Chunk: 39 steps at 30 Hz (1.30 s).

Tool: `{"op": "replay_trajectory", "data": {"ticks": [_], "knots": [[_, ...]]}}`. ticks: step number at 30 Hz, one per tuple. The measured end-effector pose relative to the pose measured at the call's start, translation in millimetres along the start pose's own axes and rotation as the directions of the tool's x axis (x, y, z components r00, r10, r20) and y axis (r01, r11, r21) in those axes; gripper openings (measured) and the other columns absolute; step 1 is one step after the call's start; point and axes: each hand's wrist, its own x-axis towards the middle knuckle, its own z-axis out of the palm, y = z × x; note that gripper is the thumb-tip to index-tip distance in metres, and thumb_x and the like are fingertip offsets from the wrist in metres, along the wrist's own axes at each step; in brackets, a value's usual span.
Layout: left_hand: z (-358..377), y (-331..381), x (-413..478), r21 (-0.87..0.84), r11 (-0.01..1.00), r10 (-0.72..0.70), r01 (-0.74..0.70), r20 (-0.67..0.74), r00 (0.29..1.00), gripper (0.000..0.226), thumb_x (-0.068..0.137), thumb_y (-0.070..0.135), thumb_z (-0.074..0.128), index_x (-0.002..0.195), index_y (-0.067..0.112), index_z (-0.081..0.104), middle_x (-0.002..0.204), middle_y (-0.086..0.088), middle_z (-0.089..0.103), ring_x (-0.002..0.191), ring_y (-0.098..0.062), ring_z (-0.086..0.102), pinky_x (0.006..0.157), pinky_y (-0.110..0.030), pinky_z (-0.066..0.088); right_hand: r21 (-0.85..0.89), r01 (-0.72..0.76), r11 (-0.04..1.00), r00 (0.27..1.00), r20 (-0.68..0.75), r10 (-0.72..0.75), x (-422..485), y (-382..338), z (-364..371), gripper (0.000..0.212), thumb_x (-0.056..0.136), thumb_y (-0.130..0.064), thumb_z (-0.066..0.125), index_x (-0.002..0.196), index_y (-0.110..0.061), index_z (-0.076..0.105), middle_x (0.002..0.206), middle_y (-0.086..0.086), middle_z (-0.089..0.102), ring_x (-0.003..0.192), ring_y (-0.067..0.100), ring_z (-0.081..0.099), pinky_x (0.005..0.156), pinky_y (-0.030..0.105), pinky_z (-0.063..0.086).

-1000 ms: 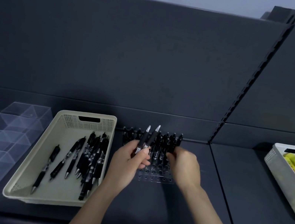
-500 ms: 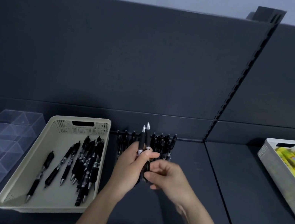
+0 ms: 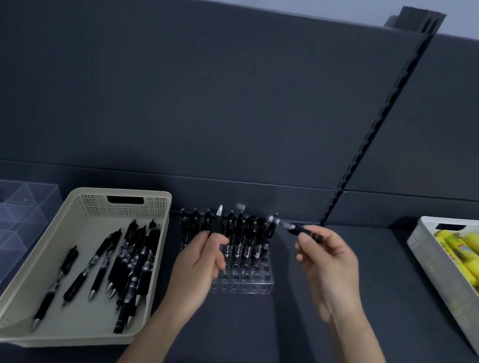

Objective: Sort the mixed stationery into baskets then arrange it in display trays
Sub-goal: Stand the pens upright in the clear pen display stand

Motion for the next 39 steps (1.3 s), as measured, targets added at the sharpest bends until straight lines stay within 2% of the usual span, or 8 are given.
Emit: {"op": "replay_trajectory", "data": {"ticks": [5, 9, 13, 16, 20, 28, 32, 39], "knots": [[-3.0, 0.7, 0.8, 0.024, 0.999, 0.022, -0.021, -0.039, 0.999, 0.024, 0.099, 0.027, 0.042, 0.091, 0.026, 0.064, 0.067, 0.008, 0.062, 0.063, -0.004, 0.057, 0.060, -0.015, 0.047, 0.008, 0.068, 0.998, 0.997, 0.031, -0.068, 6.2, -10.3, 1.3, 0.009, 0.078, -0.013, 0.065, 0.087, -0.012, 0.065, 0.078, 0.003, 0.062, 0.073, 0.011, 0.061, 0.064, 0.023, 0.052], [-5.2, 1.5, -1.4, 0.065, 0.997, 0.037, -0.035, -0.033, 0.999, 0.022, 0.094, 0.037, 0.049, 0.085, 0.030, 0.067, 0.073, 0.003, 0.062, 0.066, -0.002, 0.055, 0.065, -0.008, 0.043, 0.086, 0.072, 0.994, 0.995, 0.065, -0.077, 11.4, -18.9, -1.5, 0.007, 0.090, -0.008, 0.055, 0.086, -0.009, 0.061, 0.074, 0.004, 0.064, 0.075, 0.017, 0.064, 0.075, 0.030, 0.057], [-6.2, 1.1, 0.3, 0.076, 0.996, 0.056, -0.051, -0.057, 0.997, 0.025, 0.093, 0.037, 0.052, 0.087, 0.019, 0.068, 0.086, -0.003, 0.065, 0.083, -0.007, 0.058, 0.077, -0.019, 0.044, -0.040, 0.120, 0.992, 0.992, 0.037, -0.119, 16.7, -13.8, -1.7, 0.014, 0.094, -0.007, 0.053, 0.081, -0.009, 0.059, 0.075, 0.009, 0.061, 0.069, 0.018, 0.064, 0.066, 0.026, 0.056], [-6.3, 0.2, 1.2, 0.039, 0.999, 0.027, -0.024, -0.079, 0.996, 0.017, 0.089, 0.040, 0.056, 0.083, 0.031, 0.069, 0.076, 0.001, 0.058, 0.069, -0.008, 0.054, 0.067, -0.026, 0.043, -0.419, 0.232, 0.878, 0.970, 0.031, -0.242, 21.8, 4.7, 0.7, 0.016, 0.091, -0.005, 0.058, 0.078, -0.014, 0.058, 0.074, 0.007, 0.060, 0.063, 0.005, 0.060, 0.062, 0.015, 0.051], [-8.2, -3.0, 1.2, 0.008, 1.000, -0.009, 0.010, -0.107, 0.994, 0.018, 0.089, 0.020, 0.062, 0.084, 0.036, 0.069, 0.083, 0.003, 0.069, 0.079, -0.015, 0.066, 0.072, -0.032, 0.056, -0.674, 0.310, 0.671, 0.942, 0.124, -0.311, 25.6, 21.9, 2.3, 0.021, 0.089, -0.014, 0.062, 0.078, -0.030, 0.057, 0.071, -0.010, 0.064, 0.066, 0.000, 0.059, 0.067, 0.013, 0.046], [-16.8, -6.8, 1.5, -0.039, 0.996, -0.080, 0.075, -0.158, 0.984, 0.021, 0.078, 0.003, 0.069, 0.076, 0.023, 0.067, 0.076, -0.002, 0.072, 0.076, -0.021, 0.069, 0.078, -0.042, 0.057, -0.791, 0.392, 0.470, 0.899, 0.223, -0.376, 31.5, 21.4, 5.4, 0.005, 0.089, -0.018, 0.063, 0.091, -0.021, 0.062, 0.073, -0.011, 0.063, 0.069, 0.003, 0.059, 0.062, 0.001, 0.037], [-18.0, -6.1, 2.4, -0.059, 0.994, -0.097, 0.089, -0.159, 0.982, 0.018, 0.077, 0.001, 0.071, 0.076, 0.018, 0.067, 0.076, -0.005, 0.072, 0.076, -0.025, 0.069, 0.079, -0.046, 0.056, -0.862, 0.347, 0.368, 0.928, 0.260, -0.266, 30.2, 31.4, 6.6, 0.017, 0.088, -0.015, 0.064, 0.076, -0.011, 0.054, 0.066, 0.001, 0.059, 0.063, 0.020, 0.054, 0.056, 0.012, 0.038], [-25.7, -5.2, 3.3, -0.191, 0.976, -0.135, 0.109, -0.125, 0.983, 0.019, 0.078, -0.002, 0.071, 0.076, 0.016, 0.069, 0.074, -0.005, 0.072, 0.075, -0.024, 0.070, 0.075, -0.038, 0.059, -0.896, 0.254, 0.365, 0.956, 0.175, -0.237, 24.7, 29.2, 7.9, 0.015, 0.086, -0.022, 0.068, 0.087, -0.011, 0.058, 0.079, 0.002, 0.063, 0.073, 0.020, 0.057, 0.064, 0.022, 0.040]]}}
